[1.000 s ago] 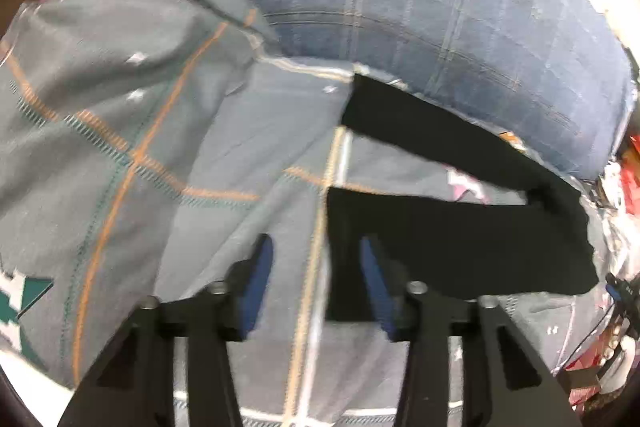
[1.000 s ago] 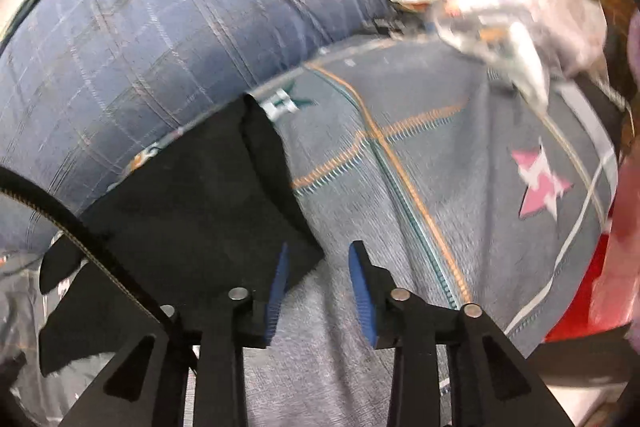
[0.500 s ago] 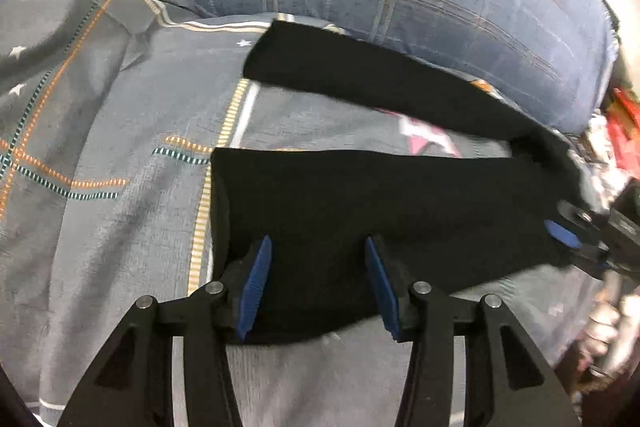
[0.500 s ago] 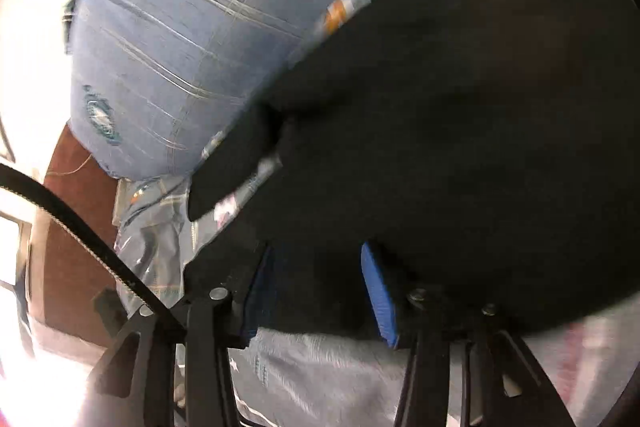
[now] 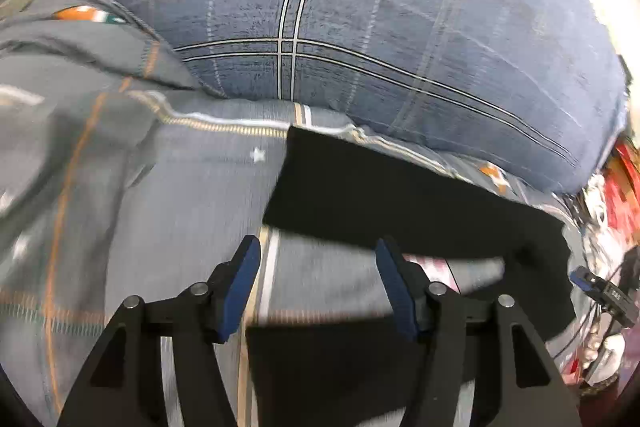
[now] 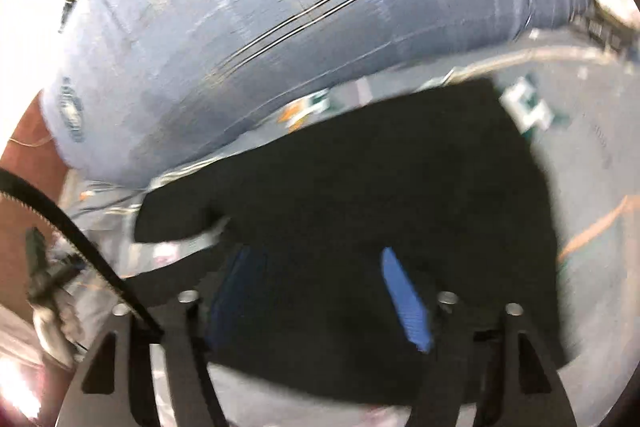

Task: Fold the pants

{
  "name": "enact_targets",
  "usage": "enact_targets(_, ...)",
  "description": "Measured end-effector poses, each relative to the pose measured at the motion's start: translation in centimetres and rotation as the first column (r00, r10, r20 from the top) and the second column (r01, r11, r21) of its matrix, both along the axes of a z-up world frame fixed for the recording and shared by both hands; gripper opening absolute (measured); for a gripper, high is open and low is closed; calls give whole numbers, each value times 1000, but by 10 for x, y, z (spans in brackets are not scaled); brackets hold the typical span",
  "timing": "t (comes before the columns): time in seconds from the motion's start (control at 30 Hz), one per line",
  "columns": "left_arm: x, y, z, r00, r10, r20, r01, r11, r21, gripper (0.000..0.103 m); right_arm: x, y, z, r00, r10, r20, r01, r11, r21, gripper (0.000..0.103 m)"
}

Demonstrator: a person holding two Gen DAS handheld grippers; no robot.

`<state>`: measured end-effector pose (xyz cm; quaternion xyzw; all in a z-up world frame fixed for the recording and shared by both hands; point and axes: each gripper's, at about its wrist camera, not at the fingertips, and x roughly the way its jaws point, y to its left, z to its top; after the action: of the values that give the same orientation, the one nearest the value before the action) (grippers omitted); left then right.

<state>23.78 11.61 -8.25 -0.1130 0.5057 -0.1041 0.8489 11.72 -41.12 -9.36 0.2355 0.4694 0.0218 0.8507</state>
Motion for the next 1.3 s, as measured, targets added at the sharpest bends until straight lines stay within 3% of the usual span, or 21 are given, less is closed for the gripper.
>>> enact_targets(0.17,67,-9,-34,998,-2,-60,5,999,54,59,50,-37,8,998,35,-47,-41,991,-125,75)
enact_targets(0.27,87,-9,-51,997,-12,-75,15,999,33,59,80,-44,12,993,103,-60,-113,972,-204,75)
enact_targets(0.37,96,-13,-66,994,-51,-93,51,999,7,59,112,-26,12,968,229,-105,-250,919,-305,75)
enact_targets(0.47,104,-24,-68,993,-97,-64,101,994,47,62,134,-9,-1,929,331,-166,-368,868,-333,75)
enact_targets(0.53,112,-31,-68,989,-128,-70,131,990,43,69,148,4,-17,899,386,-209,-436,833,-339,75)
enact_targets(0.6,119,-40,-70,984,-158,-86,162,986,40,85,160,14,-35,873,415,-255,-484,803,-348,75)
enact_targets(0.67,122,-51,-72,981,-170,-89,176,982,64,85,167,23,-52,861,424,-282,-506,777,-375,78)
enact_targets(0.7,121,-57,-72,979,-183,-89,190,979,77,78,167,25,-52,870,422,-254,-491,781,-386,79)
enact_targets(0.73,119,-64,-70,978,-193,-84,202,973,114,62,168,27,-53,874,420,-244,-484,792,-372,78)
enact_targets(0.77,116,-70,-68,977,-201,-73,210,965,155,19,167,28,-53,874,421,-244,-484,801,-353,66)
enact_targets(0.8,113,-75,-65,970,-233,-65,240,959,148,14,165,29,-51,872,428,-237,-487,808,-333,58)
enact_targets(0.87,106,-80,-58,969,-245,-41,248,955,164,14,159,32,-46,867,437,-238,-495,809,-317,16)
enact_targets(1.07,83,-77,-16,977,-199,72,185,970,158,13,134,46,-13,898,392,-199,-439,793,-421,11)
enact_targets(1.3,33,-82,41,948,-218,234,161,958,239,13,95,63,38,936,332,-115,-341,777,-529,11)
